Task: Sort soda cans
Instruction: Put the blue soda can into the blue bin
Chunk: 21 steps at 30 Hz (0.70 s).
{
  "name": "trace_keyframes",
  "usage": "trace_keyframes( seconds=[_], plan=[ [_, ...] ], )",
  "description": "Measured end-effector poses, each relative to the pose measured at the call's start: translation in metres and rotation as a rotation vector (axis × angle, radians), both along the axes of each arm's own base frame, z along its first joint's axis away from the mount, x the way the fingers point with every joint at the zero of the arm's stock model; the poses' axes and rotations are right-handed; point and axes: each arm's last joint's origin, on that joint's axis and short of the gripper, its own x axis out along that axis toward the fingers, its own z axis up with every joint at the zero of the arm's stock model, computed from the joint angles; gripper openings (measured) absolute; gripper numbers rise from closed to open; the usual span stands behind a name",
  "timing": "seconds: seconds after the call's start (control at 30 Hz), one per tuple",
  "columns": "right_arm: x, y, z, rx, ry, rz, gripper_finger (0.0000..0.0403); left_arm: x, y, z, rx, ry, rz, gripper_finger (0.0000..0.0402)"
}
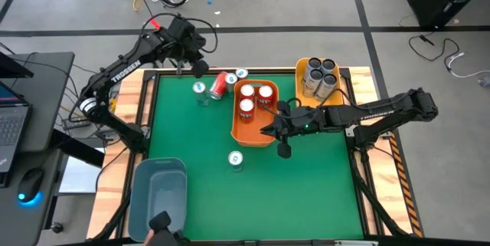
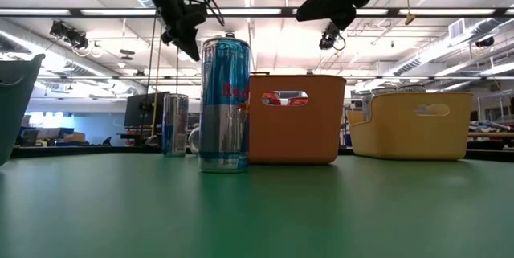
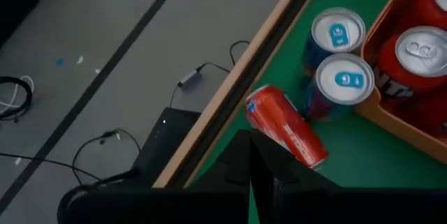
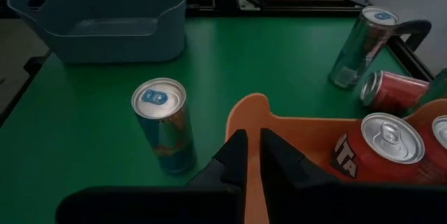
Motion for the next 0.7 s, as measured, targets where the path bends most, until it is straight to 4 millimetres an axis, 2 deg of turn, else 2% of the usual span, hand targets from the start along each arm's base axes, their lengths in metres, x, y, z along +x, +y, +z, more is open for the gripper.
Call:
trace_keyframes(
  seconds=[0.37, 0.57, 0.7],
  plan=[
    [0.001, 0.000, 0.001, 0.018, -0.017, -0.009, 0.0030, 0.008, 0.005, -0.033, -0.170, 0.012, 0.040, 0.0003],
    [0.002, 0.000, -0.002, 0.040, -0.001, -0.019, 0.0033, 0.003, -0.015, -0.030, -0.291, 0.031, -0.092, 0.0003],
    [0.003, 0.000, -0.003, 0.028, 0.003, -0.009, 0.0039, 0.002, -0.027, -0.029, -0.320, 0.075, -0.086, 0.0006]
  ],
)
